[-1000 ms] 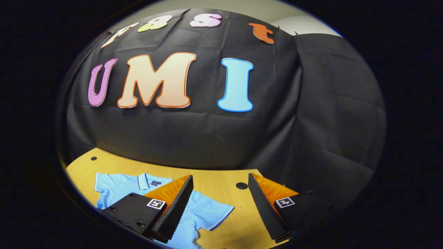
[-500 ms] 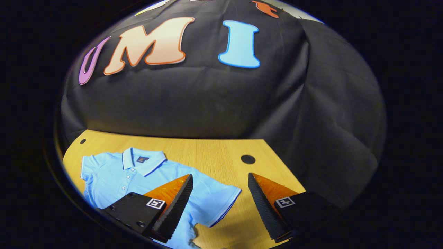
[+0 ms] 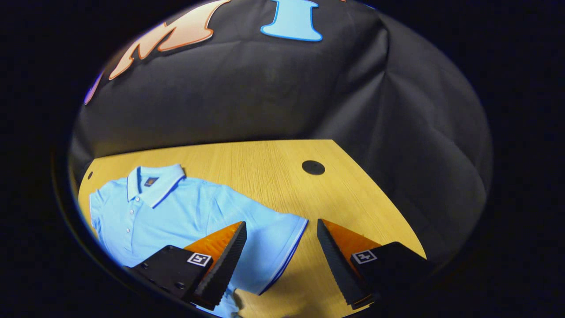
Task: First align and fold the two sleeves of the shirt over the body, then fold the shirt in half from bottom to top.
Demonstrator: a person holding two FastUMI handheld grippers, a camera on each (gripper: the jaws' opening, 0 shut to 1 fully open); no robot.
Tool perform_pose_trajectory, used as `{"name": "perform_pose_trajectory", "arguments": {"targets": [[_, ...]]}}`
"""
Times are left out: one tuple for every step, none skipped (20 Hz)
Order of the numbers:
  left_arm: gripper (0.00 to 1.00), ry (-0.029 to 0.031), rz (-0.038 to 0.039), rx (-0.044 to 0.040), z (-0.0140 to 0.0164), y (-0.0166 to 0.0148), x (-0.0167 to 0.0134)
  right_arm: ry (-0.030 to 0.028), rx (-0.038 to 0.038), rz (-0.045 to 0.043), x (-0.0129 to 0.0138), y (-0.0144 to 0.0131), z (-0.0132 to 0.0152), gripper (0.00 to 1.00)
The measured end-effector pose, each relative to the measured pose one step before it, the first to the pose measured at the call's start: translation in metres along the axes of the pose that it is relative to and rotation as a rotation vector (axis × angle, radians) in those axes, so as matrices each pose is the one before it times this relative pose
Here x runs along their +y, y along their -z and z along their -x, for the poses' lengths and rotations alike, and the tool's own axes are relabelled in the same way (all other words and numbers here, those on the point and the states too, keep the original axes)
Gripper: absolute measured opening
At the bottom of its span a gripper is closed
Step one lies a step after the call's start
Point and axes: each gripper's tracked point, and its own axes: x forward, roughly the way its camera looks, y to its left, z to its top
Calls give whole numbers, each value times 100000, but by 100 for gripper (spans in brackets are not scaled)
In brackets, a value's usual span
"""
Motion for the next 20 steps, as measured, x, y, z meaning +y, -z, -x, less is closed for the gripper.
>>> {"name": "perform_pose_trajectory", "arguments": {"targets": [[95,-242,216,206,-107,154,93,144,2077,-204,25,451,-318,99],[95,-42,276,359,-112,90,-8,87,1945,-679,36,594,-304,100],[95,-70,288,565,-87,273,69,91,1934,-677,61,422,-355,100],[95,-175,258,664,-59,211,41,-33,1816,-907,19,483,-365,100],[95,-179,312,621,-104,181,57,-10,1492,-815,48,310,-266,100],[95,-202,312,538,-17,116,64,-993,671,-1369,146,121,-61,100],[95,-243,154,408,7,105,103,-85,145,-1184,73,-132,-90,100],[95,-302,25,289,-11,61,54,-570,564,-1233,-19,61,-89,98],[94,-159,-30,125,-29,89,60,-609,872,-1294,62,126,48,96],[95,-334,-199,93,-48,-34,43,-1556,552,-1745,244,116,-97,98],[95,-213,-145,35,-49,70,78,-1893,1733,-1952,291,239,11,97],[95,-40,8,15,-9,-58,-53,-607,-950,-464,47,-274,-206,94],[95,234,201,89,4,97,-119,-1290,-40,98,350,48,-265,84],[95,574,229,184,19,48,-242,-833,-332,322,409,62,12,81],[94,362,194,66,-16,-26,-174,-1617,72,225,323,-57,113,60],[94,366,208,-66,-116,-108,-150,-1052,374,160,116,178,69,55],[95,316,150,-154,30,54,-151,-1075,-564,519,359,-87,71,37],[95,342,99,-172,75,-81,-140,747,-735,586,82,-83,179,19],[95,184,-24,-132,-40,-8,-15,-129,-386,-683,156,-312,-116,6],[94,163,11,-168,25,-63,-50,-938,1680,-1828,511,305,404,1]]}}
